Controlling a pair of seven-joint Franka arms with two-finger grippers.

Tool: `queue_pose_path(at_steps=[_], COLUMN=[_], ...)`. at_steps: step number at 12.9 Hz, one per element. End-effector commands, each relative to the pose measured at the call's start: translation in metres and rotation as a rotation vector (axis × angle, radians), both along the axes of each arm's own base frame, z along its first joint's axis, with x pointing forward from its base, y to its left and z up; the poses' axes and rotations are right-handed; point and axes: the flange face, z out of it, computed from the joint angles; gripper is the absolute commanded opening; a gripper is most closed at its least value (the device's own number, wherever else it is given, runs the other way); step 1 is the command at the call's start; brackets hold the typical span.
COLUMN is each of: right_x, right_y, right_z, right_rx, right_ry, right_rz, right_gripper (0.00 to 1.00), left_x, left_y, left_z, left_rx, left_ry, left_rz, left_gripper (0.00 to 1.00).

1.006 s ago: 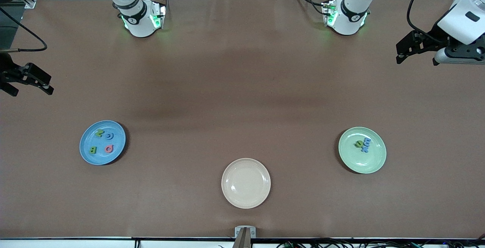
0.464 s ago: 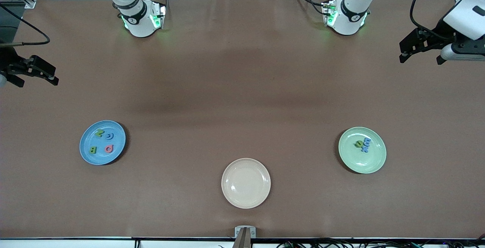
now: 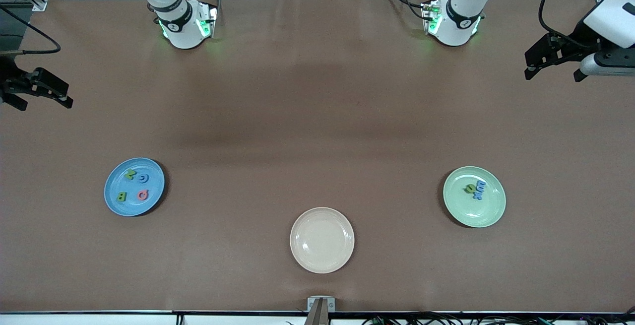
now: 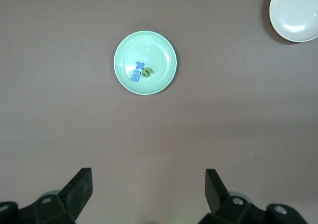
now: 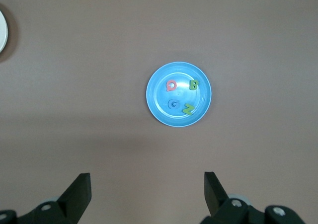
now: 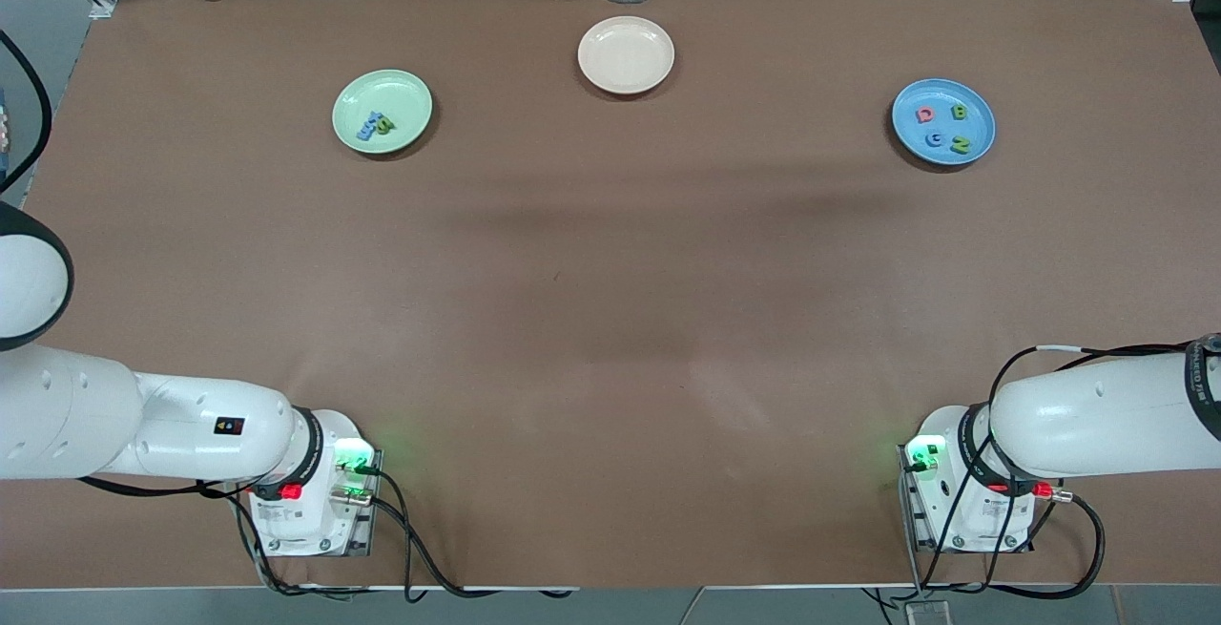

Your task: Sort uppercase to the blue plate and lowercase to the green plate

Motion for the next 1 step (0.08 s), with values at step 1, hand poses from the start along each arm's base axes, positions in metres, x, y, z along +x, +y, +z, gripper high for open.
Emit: queue_pose_path(at_steps=[1], right_x=[0.0026], right_y=[-0.0039], right_z=[0.0085], right_rx=[0.019], right_ry=[-0.008], right_rz=[0.002], right_gripper=[1.00], left_x=[-0.0008], left_y=[0.0007], left_z=[0.0027], left_rx=[0.001], left_ry=[0.011], left_rz=[-0.011], left_gripper=[1.00])
